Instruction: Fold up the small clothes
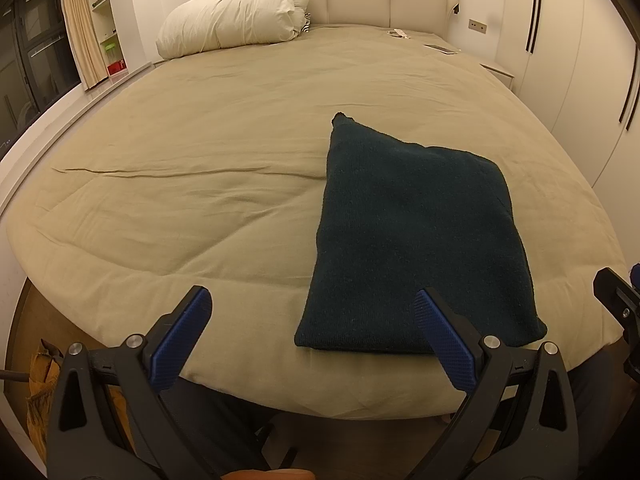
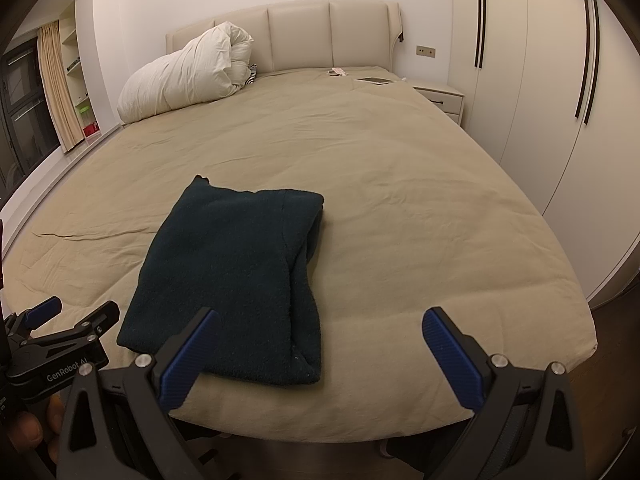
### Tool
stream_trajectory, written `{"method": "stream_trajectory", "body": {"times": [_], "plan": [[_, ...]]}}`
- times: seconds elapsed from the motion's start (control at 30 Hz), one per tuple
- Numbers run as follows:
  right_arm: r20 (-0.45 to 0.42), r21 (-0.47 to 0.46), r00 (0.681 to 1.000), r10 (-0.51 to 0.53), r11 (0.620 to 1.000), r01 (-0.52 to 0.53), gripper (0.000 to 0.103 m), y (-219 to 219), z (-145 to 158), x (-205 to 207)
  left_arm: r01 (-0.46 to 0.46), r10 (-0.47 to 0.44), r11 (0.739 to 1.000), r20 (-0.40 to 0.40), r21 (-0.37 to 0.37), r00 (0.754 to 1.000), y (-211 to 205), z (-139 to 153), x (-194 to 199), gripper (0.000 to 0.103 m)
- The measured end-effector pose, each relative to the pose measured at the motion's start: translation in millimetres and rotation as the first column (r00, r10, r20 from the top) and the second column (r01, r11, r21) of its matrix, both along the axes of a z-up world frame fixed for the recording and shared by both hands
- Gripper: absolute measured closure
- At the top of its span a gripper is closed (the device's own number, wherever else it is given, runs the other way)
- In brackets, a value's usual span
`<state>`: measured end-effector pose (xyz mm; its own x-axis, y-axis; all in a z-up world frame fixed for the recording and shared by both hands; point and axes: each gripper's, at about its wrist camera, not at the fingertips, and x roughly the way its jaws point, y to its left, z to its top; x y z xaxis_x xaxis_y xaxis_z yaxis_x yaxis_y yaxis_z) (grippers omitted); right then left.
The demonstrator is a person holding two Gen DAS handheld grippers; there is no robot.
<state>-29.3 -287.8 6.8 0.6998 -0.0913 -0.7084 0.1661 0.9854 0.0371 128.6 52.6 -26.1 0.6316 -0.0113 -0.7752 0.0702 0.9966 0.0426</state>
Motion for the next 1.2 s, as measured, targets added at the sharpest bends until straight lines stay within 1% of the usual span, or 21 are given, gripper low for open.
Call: {"method": "stream_trajectory", "body": {"times": [0.77, 0.9, 1.03, 1.2], "plan": [[-0.003, 0.002, 1.0, 0.0, 1.0, 0.0, 0.0, 1.9, -1.5, -1.2, 0.011, -0.011, 1.0, -0.013, -0.007, 1.0, 2.3, -0.6, 0.6, 0.0], [-0.005, 0.003, 1.0, 0.001, 1.0, -0.001, 0.0, 2.9, -3.2, -1.4, 0.019, -0.019, 1.0, 0.004, -0.001, 1.0, 1.3, 0.8, -1.6, 0.0], [-0.007, 0.004, 1.0, 0.001, 1.0, -0.001, 0.0, 4.1, -3.9, -1.8, 0.025, -0.026, 0.999, 0.028, 0.023, 0.999, -1.8, 2.5, -3.5, 0.0], [-0.01, 0.006, 1.0, 0.001, 1.0, 0.0, 0.0, 7.8, -7.6, -4.7, 0.019, -0.02, 1.0, 0.026, 0.024, 0.999, -1.5, 2.1, -3.1, 0.0]]}}
